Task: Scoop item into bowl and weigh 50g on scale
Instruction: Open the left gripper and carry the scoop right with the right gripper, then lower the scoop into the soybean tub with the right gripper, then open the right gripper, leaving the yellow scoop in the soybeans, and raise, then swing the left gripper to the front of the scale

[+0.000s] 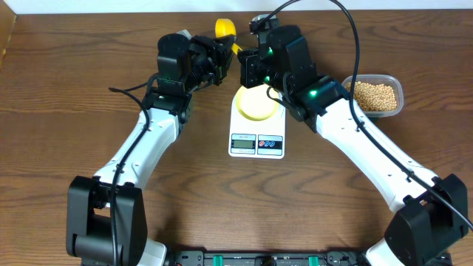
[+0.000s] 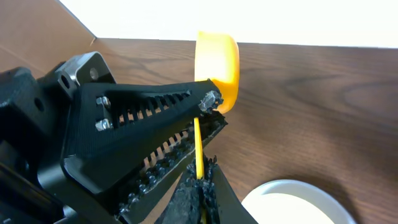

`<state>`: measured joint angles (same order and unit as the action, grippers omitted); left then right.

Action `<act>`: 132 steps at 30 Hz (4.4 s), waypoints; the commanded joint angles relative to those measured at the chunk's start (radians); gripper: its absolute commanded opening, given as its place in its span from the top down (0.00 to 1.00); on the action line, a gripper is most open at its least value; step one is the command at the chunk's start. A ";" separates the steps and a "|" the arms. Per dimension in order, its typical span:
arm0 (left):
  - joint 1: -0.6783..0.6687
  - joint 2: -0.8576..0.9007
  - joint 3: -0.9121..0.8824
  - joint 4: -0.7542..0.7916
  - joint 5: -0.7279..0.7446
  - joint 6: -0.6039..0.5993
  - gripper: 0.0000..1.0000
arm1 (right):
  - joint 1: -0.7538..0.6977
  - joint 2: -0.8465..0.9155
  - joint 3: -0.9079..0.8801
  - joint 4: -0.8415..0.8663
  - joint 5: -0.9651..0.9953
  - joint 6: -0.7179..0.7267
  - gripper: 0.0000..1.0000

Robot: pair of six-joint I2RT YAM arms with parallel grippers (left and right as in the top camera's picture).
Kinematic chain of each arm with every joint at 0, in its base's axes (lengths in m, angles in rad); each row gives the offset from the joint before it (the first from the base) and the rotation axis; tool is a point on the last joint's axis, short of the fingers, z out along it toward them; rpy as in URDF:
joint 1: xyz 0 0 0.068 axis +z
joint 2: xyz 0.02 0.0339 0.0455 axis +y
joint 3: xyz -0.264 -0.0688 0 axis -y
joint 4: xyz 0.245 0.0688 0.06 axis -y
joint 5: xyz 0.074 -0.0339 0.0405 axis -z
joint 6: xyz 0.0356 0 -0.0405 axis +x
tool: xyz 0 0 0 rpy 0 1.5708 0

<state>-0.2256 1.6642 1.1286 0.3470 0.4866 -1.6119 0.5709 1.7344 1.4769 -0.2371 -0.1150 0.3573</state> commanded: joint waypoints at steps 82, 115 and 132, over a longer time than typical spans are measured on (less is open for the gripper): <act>0.026 -0.016 0.022 -0.047 -0.002 0.843 0.02 | -0.734 0.412 0.676 -1.101 0.110 -0.314 0.01; -0.100 -0.069 0.487 -1.134 -0.169 1.708 0.02 | -0.734 0.413 0.674 -1.023 0.109 -0.314 0.01; -0.265 -0.018 0.439 -1.242 -0.141 1.902 0.02 | -0.734 0.413 0.674 -1.023 0.109 -0.314 0.01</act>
<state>-0.4835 1.6382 1.5944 -0.8783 0.3233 0.2447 -0.1589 2.1475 2.1372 -1.2598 -0.0174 0.0437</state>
